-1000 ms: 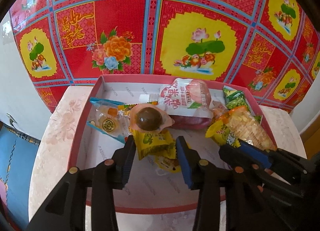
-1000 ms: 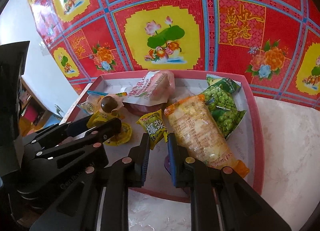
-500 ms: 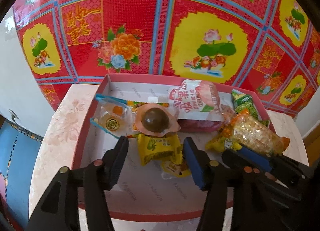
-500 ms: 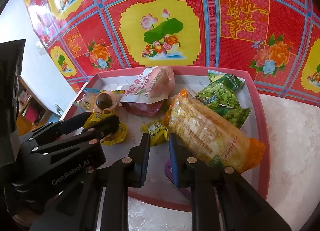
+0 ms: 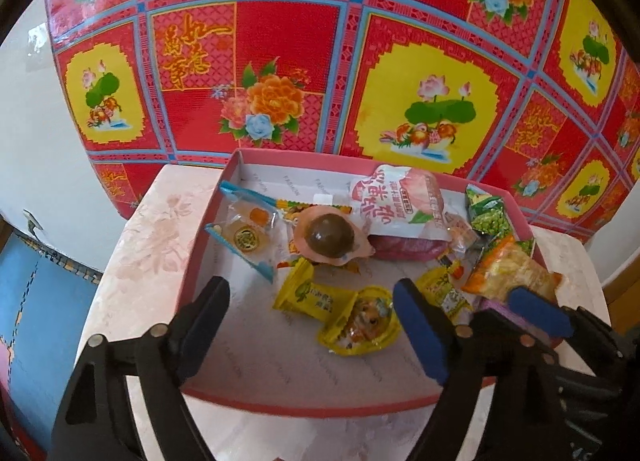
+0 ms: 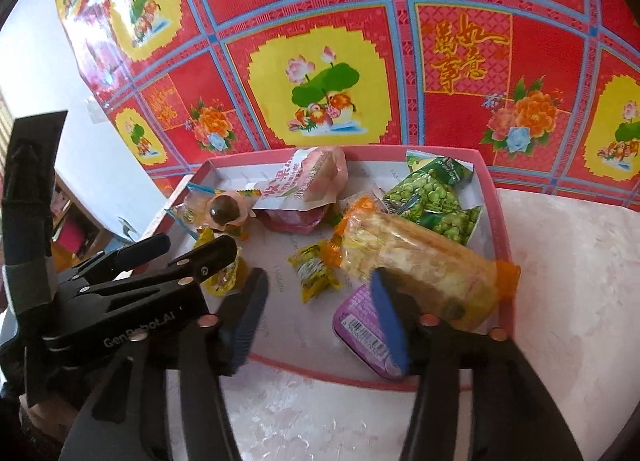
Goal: Organize snacks
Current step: 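Open left gripper in the box while right gripper releases the candy bag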
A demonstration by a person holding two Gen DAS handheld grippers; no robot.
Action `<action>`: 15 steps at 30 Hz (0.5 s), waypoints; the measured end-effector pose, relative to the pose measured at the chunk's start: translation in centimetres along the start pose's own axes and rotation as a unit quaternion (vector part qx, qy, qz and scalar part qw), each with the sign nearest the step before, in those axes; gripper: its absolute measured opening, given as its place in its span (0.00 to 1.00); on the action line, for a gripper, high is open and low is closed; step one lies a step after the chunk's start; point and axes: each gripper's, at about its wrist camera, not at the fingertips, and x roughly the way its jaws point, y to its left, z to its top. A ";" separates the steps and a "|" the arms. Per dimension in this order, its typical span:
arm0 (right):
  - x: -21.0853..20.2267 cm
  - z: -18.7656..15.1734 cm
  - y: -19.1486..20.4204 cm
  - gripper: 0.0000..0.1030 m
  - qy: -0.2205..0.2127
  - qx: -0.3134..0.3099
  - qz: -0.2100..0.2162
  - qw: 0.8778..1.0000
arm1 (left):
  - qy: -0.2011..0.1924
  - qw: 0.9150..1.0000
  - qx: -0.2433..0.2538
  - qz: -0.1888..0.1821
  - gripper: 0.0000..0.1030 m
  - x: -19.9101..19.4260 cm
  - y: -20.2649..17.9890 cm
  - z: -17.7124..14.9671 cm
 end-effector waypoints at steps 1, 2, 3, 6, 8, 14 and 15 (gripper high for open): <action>-0.4 -0.1 0.0 0.68 -0.004 0.000 -0.003 1.000 | 0.000 1.000 -0.001 0.000 0.86 -0.4 0.1 -0.1; -0.8 -0.2 0.0 0.71 -0.007 -0.001 -0.006 1.000 | -0.001 1.000 -0.001 -0.001 0.86 -0.7 0.1 0.0; -1.1 -0.3 0.0 0.71 -0.007 -0.003 -0.007 1.000 | -0.003 1.000 0.000 -0.001 0.86 -1.0 0.0 0.0; -1.8 -0.7 -0.2 0.79 -0.006 0.000 -0.010 1.000 | -0.007 1.000 0.006 -0.001 0.87 -2.2 -0.9 -0.5; -2.3 -0.9 -0.3 0.84 -0.007 0.005 -0.012 1.000 | -0.008 1.000 0.008 -0.005 0.89 -2.9 -1.2 -0.7; -3.5 -1.9 0.3 0.85 -0.005 -0.002 -0.014 1.000 | -0.011 1.000 0.018 -0.002 0.91 -4.6 -2.0 -1.5; -3.8 -2.0 0.4 0.85 -0.005 -0.004 -0.016 1.000 | -0.013 1.000 0.020 0.000 0.91 -4.8 -2.2 -1.7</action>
